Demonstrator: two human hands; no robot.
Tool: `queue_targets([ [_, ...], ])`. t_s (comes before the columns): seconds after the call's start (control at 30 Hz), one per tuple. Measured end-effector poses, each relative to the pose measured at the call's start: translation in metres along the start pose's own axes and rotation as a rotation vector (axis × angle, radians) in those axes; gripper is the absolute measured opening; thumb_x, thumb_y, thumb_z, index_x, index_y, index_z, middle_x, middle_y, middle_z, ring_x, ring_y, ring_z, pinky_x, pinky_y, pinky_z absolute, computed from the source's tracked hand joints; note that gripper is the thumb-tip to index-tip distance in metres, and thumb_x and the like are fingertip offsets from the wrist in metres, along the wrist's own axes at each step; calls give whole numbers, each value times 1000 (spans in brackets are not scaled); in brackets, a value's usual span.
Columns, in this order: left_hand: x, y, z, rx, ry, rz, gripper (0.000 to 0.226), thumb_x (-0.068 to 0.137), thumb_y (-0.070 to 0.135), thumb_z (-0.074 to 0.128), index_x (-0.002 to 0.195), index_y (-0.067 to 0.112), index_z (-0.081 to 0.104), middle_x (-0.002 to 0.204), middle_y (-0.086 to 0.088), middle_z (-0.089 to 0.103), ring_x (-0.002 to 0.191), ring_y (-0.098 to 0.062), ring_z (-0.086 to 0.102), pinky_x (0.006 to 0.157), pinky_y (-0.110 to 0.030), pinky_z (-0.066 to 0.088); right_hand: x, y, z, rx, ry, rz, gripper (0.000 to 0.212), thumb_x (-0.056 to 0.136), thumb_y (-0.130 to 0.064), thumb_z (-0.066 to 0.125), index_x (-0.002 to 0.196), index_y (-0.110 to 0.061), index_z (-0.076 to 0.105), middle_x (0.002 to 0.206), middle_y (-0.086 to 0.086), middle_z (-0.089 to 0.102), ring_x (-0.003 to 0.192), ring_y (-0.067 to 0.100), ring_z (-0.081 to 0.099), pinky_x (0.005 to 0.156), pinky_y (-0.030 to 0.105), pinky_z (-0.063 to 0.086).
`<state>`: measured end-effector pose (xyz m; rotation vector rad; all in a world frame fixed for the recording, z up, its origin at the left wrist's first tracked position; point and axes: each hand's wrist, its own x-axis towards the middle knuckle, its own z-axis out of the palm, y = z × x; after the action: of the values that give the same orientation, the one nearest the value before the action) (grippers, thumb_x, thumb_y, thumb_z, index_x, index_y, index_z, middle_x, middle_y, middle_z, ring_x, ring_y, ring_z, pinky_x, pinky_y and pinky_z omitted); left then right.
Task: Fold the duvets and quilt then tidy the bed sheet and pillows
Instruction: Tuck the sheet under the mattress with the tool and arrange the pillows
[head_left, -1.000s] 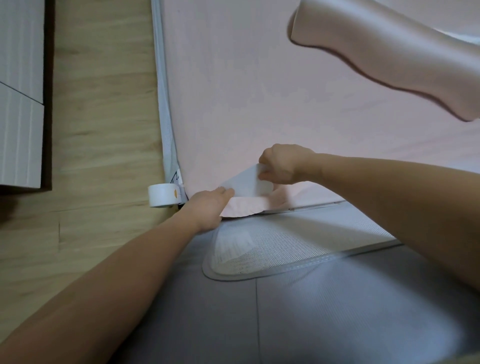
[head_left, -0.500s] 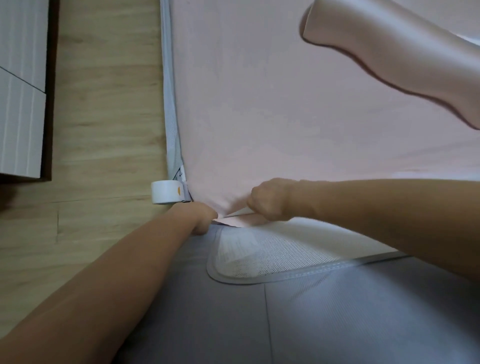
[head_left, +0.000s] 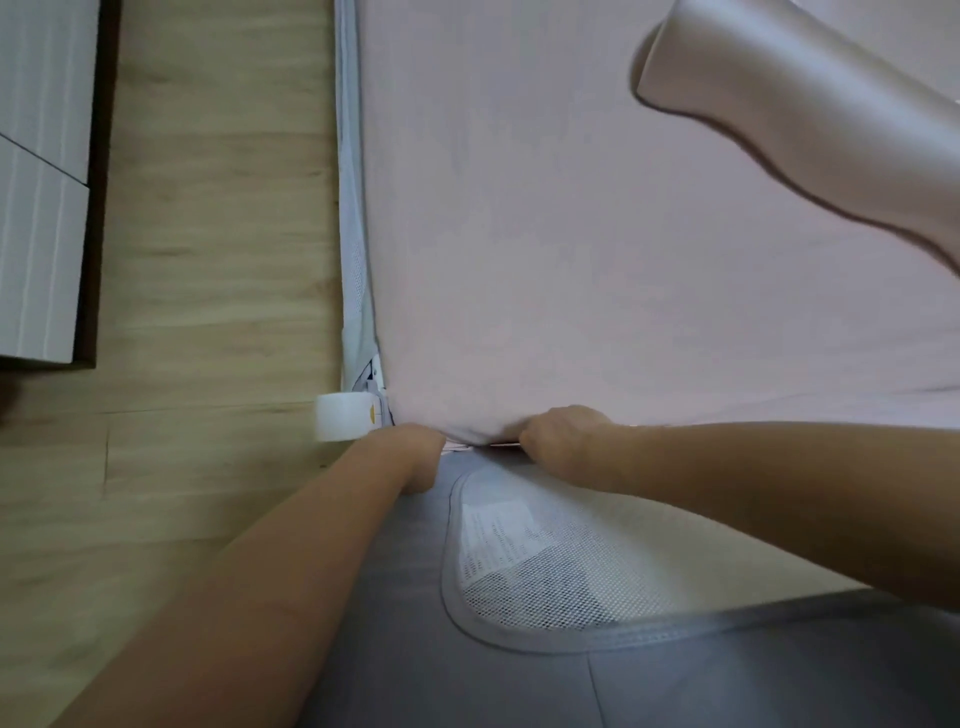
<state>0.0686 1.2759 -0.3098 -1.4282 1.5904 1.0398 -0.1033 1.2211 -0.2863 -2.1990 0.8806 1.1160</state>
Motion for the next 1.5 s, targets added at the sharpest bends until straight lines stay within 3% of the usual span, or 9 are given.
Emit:
queue_targets([
  [0.27,8,15,-12,71,-65,-18,43,93,6,40,136,8,44,146,-12,42,132,-28,43,106,-38,38,12,-4,1,100,64,-44,42,98,-15,34,134,-23,53,134,6,56,121,26,53,99,33,42],
  [0.5,12,6,-6,103,-160,-67,46,95,10,44,139,0,38,149,-16,36,134,-30,40,111,-42,33,39,-34,22,47,85,-40,38,101,-18,33,128,-5,57,131,15,57,121,32,54,100,42,43],
  [0.7,16,6,-12,114,-152,-2,36,97,8,36,131,-1,45,147,-15,38,134,-30,39,113,-38,28,36,-20,22,-47,47,-252,31,98,-15,42,123,-7,58,118,15,62,105,32,61,83,37,49],
  [0.87,7,6,-20,51,-88,17,40,92,4,39,130,5,50,138,-14,48,125,-29,48,103,-36,40,-23,24,-36,-73,118,-362,42,99,-18,33,140,-25,41,136,3,53,113,25,56,94,28,41],
  [0.97,-1,24,-32,25,-49,73,36,91,5,44,125,3,54,131,-15,54,119,-29,53,98,-34,44,-51,65,-59,-293,181,-355,32,100,-18,30,131,-14,38,115,13,56,90,30,53,72,29,33],
  [1.1,-3,65,-43,36,32,91,32,92,9,41,120,8,55,128,-13,55,116,-29,55,96,-38,46,-67,118,-66,-318,163,-312,3,97,-16,32,100,-16,34,97,12,60,68,27,39,64,31,28],
  [1.23,-1,128,-54,123,185,140,30,98,17,38,125,13,50,131,-9,52,118,-29,54,95,-38,42,-93,185,-58,-348,364,-271,26,102,-34,28,100,-13,42,87,11,65,68,33,51,62,35,39],
  [1.4,24,201,-67,283,285,288,28,96,18,44,122,10,49,124,-10,52,108,-32,57,79,-37,43,-115,243,-43,-344,460,-308,36,103,-40,25,110,-13,48,95,12,66,82,36,61,64,34,34],
  [1.5,41,233,-69,453,444,340,26,60,16,79,81,16,62,78,-4,60,60,-23,61,45,-25,38,-116,273,-31,-329,474,-332,39,103,-41,23,112,-13,48,100,15,65,87,36,61,65,34,31],
])
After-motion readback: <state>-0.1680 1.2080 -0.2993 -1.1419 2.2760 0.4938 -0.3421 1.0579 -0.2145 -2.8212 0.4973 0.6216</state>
